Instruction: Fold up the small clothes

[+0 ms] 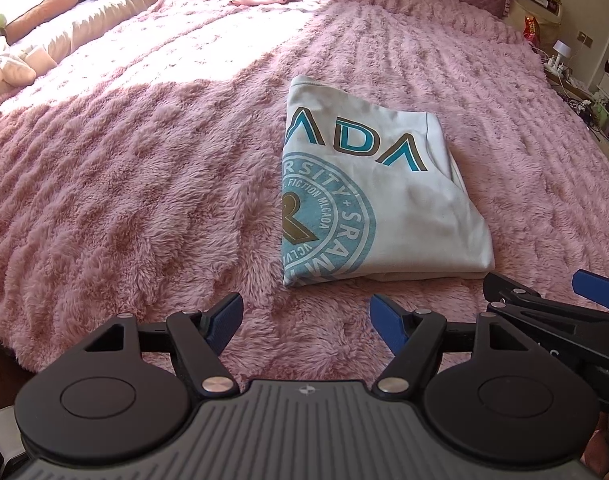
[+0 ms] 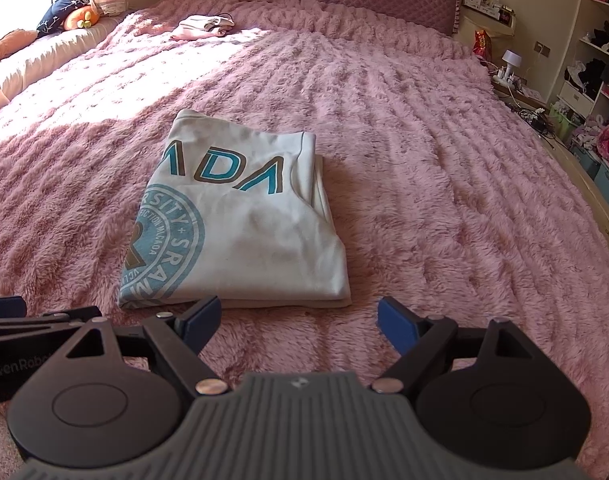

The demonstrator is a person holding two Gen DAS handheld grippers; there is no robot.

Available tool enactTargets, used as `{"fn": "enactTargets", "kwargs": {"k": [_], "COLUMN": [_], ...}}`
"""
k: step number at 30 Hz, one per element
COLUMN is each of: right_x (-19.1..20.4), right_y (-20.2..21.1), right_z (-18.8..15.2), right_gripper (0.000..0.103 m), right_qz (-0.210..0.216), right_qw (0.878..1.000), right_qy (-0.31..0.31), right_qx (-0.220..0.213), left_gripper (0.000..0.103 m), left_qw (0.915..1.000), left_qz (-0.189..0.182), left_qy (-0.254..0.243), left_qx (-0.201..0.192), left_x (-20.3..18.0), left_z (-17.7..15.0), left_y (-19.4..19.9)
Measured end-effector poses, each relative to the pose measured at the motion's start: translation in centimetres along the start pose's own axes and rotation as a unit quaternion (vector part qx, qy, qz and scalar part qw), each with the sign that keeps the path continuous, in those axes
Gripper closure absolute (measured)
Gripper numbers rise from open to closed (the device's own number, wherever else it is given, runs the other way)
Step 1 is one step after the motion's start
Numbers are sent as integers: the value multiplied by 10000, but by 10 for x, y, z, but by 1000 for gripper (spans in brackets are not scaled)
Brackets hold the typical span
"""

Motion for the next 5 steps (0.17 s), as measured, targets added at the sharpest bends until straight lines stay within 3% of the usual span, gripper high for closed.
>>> {"fn": "enactTargets", "kwargs": {"k": [5], "right_x": [1], "right_y": [-1], "right_z": [0], "right_gripper": [22], "right_qz": [-11], "right_qw": [10000], "right_qy": [62], "right_qx": [11], "left_gripper": [18], "left_qw": [9998], "left_qz": [61], "left_qy": [81], "left_qx": [157], "left_x": [1], "left_z": [0], "left_y": [-3]}}
Point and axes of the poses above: each gripper's, at about its wrist camera, not at the fingertips, and y roughly against the way its jaws point, x to its left, z to its top, the point moved 5 cm from there along -y, roughly the way its jaws point, and after that the axes turned 7 degrees about -x, right-handed, at the moved point
